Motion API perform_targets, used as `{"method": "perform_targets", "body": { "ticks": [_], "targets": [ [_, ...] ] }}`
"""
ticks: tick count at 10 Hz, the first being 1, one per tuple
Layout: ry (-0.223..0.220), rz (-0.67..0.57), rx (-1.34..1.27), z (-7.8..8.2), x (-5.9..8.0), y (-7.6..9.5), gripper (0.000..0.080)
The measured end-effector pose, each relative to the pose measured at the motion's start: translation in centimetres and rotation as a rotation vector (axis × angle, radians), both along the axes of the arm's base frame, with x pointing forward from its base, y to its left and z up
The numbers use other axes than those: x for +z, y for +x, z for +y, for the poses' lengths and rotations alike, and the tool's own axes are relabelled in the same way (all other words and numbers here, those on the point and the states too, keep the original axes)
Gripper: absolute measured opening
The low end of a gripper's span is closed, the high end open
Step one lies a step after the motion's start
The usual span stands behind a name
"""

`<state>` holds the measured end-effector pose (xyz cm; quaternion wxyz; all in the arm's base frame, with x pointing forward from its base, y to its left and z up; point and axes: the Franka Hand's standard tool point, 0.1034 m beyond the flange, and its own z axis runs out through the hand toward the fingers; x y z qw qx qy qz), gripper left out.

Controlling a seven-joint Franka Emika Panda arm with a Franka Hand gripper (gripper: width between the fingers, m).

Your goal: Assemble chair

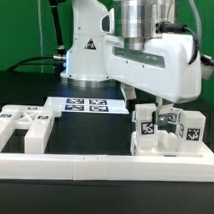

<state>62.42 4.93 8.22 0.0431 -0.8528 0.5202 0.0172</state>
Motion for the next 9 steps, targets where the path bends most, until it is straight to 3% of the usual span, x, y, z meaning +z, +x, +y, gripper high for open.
{"method": "perform_targets", "body": {
  "ticks": [9],
  "targets": [
    [-0.012, -0.068, 0.744, 0.14, -0.05, -0.04, 0.0649]
  ]
}}
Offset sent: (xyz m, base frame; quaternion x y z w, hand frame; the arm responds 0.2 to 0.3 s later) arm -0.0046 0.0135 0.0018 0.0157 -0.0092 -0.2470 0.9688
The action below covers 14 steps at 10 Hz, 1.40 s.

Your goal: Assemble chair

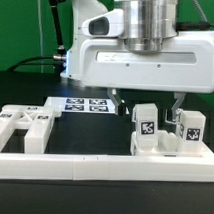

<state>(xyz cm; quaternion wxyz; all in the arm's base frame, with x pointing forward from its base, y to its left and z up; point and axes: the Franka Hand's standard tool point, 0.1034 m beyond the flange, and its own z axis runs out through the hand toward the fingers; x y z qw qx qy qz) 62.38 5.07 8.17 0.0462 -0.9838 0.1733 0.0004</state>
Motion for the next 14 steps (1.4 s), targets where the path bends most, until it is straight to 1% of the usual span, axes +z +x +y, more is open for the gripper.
{"method": "perform_targets", "body": {
  "ticks": [1, 3, 4, 5, 6, 7, 9, 11, 14],
  "targets": [
    [0.000, -0.002, 0.027, 0.03, 0.00, 0.00, 0.0649],
    [-0.005, -0.015, 0.167, 0.03, 0.01, 0.01, 0.0649],
    [-0.005, -0.016, 0.180, 0.01, -0.01, 0.01, 0.0534],
    [-0.005, -0.015, 0.174, -0.01, -0.05, -0.01, 0.0399],
    [-0.005, -0.015, 0.174, -0.02, -0.05, -0.01, 0.0399],
    [-0.005, -0.014, 0.167, -0.03, -0.07, -0.02, 0.0290],
    [-0.004, -0.010, 0.131, -0.02, -0.08, -0.02, 0.0290],
    [-0.002, 0.001, 0.004, -0.07, -0.12, -0.02, 0.0290],
    [0.003, 0.023, -0.376, -0.38, -0.18, 0.14, 0.0290]
  ]
}}
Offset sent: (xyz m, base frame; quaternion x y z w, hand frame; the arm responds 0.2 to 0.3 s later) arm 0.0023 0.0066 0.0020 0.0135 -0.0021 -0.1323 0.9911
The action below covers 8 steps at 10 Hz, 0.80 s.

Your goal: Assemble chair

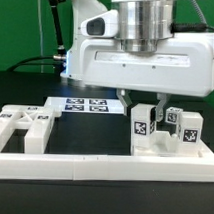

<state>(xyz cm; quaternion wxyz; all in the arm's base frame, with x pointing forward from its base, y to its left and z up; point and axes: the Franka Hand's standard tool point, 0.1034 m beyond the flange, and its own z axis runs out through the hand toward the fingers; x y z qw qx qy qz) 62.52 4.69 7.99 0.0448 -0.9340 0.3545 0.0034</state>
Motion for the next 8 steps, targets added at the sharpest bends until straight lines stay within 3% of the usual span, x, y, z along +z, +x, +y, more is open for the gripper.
{"method": "perform_targets", "body": {
  "ticks": [8],
  "targets": [
    [0.019, 0.057, -0.705, 0.10, -0.09, 0.11, 0.0291]
  ]
}}
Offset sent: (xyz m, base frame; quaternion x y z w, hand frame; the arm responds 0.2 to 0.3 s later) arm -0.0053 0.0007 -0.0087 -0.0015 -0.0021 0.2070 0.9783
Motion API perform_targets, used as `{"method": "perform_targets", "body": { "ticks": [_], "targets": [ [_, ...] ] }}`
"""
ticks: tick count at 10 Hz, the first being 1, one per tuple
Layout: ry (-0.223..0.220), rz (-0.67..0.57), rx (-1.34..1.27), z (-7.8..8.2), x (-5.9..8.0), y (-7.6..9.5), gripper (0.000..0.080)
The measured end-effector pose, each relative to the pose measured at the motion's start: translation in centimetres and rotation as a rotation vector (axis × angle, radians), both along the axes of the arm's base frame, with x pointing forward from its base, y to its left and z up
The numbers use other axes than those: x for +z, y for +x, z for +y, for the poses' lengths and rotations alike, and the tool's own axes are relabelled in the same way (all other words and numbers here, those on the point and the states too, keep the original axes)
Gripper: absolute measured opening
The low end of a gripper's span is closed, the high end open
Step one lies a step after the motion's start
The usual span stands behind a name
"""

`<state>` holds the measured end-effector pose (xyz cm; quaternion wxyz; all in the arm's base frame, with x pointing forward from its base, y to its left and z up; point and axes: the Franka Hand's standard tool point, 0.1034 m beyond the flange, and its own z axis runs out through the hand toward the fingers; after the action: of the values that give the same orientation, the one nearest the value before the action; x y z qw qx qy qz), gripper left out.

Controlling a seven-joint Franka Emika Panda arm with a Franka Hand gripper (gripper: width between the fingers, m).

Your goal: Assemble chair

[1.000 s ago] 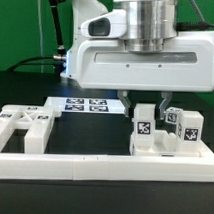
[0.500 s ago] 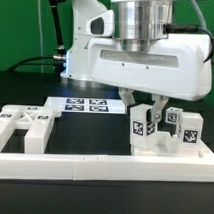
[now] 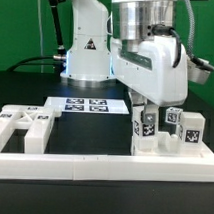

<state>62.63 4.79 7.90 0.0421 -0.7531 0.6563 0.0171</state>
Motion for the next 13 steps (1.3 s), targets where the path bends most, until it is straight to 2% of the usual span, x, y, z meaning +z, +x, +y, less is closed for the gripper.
{"method": "perform_targets", "body": {
  "ticks": [3, 4, 5, 8, 11, 13],
  "targets": [
    [0.001, 0.003, -0.027, 0.1, 0.0, 0.0, 0.0291],
    [-0.001, -0.001, 0.019, 0.1, 0.0, 0.0, 0.0492],
    [-0.002, -0.006, 0.084, 0.1, 0.1, 0.0, 0.0603],
    [-0.012, -0.036, 0.421, 0.5, 0.1, 0.0, 0.0646],
    [-0.015, -0.055, 0.665, 1.5, 0.0, -0.1, 0.0649],
    [-0.020, -0.068, 0.790, 1.4, 0.1, -0.1, 0.0649]
  ]
}}
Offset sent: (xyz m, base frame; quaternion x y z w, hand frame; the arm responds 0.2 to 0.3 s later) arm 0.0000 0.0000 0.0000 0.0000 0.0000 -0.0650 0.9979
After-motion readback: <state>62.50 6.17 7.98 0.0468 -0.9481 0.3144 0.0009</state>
